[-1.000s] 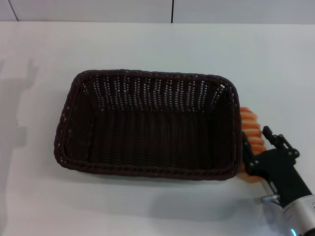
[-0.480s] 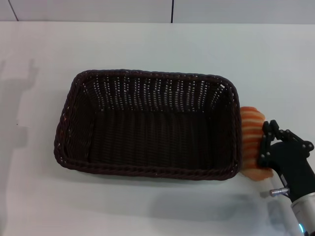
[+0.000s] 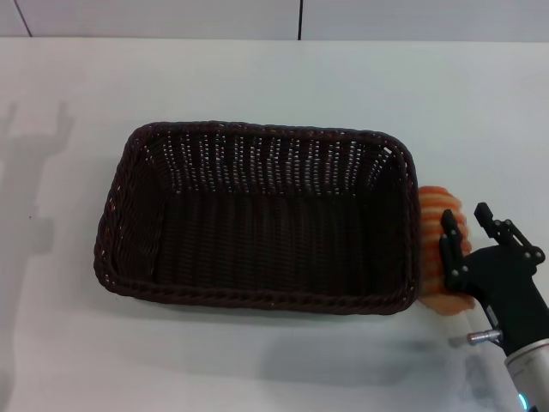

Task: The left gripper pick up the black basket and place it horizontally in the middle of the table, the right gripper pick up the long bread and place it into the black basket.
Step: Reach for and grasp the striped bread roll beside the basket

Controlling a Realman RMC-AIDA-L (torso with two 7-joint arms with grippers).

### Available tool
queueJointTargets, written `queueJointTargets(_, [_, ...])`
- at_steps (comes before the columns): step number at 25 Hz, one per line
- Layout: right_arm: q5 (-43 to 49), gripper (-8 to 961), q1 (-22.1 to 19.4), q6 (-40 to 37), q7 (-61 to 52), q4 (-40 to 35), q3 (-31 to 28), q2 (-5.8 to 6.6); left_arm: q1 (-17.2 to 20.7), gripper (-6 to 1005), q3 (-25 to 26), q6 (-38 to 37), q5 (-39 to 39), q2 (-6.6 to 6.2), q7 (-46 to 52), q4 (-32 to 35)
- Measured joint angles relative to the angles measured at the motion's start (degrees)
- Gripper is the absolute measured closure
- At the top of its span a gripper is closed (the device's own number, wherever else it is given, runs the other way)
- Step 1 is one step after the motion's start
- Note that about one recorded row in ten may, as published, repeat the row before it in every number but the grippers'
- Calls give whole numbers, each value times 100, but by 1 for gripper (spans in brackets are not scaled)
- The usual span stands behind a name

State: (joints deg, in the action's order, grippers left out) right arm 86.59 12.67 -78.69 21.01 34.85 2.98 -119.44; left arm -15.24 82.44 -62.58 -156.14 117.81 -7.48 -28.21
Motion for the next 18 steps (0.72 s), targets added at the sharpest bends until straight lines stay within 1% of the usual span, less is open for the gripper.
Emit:
queueJointTargets(6, [11, 488, 72, 70, -3, 27, 58, 8, -111, 211, -16, 104, -1, -11, -4, 66])
queueJointTargets(10, [13, 405, 106, 267, -13, 32, 24, 3, -190, 211, -18, 109, -4, -14, -7, 147])
queueJointTargets(17, [-33, 187, 163, 474, -66, -3, 1, 0, -287, 211, -18, 134, -5, -29, -9, 240])
queueJointTargets(18, [-34, 182, 169, 507, -72, -12, -12, -2, -295, 211, -18, 134, -5, -32, -9, 252])
